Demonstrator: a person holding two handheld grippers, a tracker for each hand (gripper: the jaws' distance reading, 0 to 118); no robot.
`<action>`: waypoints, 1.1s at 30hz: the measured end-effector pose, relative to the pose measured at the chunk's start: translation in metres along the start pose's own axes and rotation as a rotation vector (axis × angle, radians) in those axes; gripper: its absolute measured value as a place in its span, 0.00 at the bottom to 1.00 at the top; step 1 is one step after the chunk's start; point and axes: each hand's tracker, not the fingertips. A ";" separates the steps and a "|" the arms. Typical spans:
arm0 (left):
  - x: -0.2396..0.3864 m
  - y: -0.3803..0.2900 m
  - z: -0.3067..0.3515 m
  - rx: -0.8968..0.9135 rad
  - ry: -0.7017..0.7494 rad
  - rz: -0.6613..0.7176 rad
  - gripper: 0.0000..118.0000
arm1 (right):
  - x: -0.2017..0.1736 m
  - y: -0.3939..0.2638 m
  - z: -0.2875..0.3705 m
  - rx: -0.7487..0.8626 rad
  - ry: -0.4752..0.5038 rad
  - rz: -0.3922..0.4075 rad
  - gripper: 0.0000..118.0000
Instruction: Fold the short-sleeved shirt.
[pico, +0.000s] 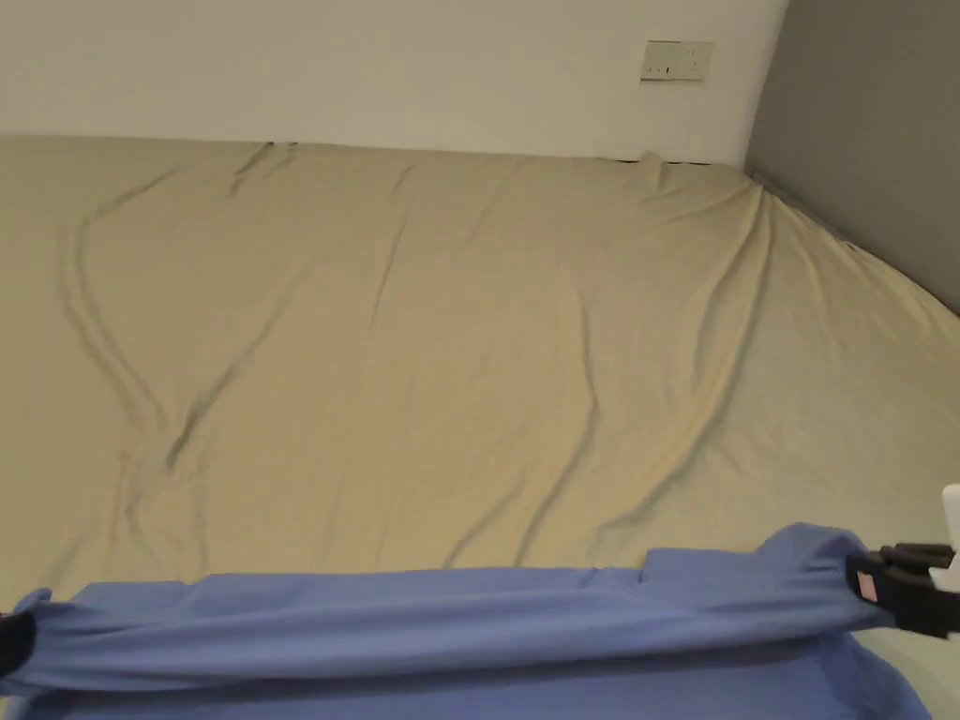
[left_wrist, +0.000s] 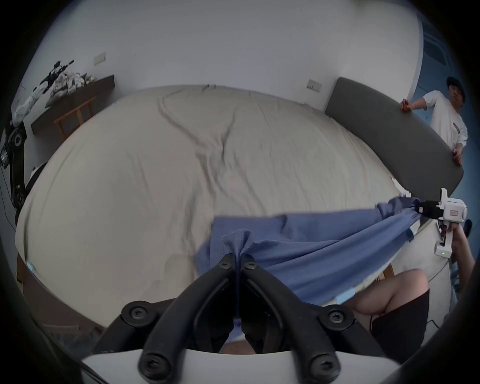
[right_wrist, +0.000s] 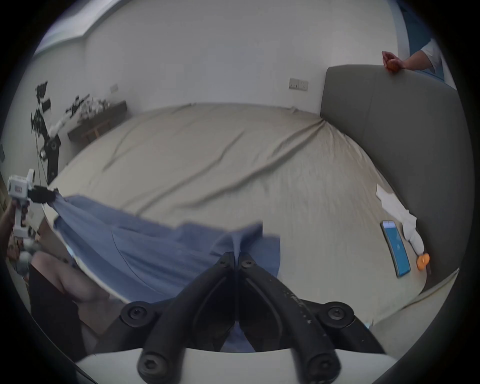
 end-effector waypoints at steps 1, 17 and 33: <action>0.002 -0.009 -0.002 -0.016 0.002 -0.009 0.00 | -0.002 -0.010 -0.003 -0.010 -0.006 -0.004 0.03; -0.002 -0.058 -0.013 -0.025 0.050 0.034 0.47 | -0.008 -0.071 -0.041 -0.063 -0.174 -0.060 0.17; -0.070 -0.048 0.067 0.111 -0.408 0.293 0.00 | -0.129 0.008 0.088 0.343 0.118 0.101 0.00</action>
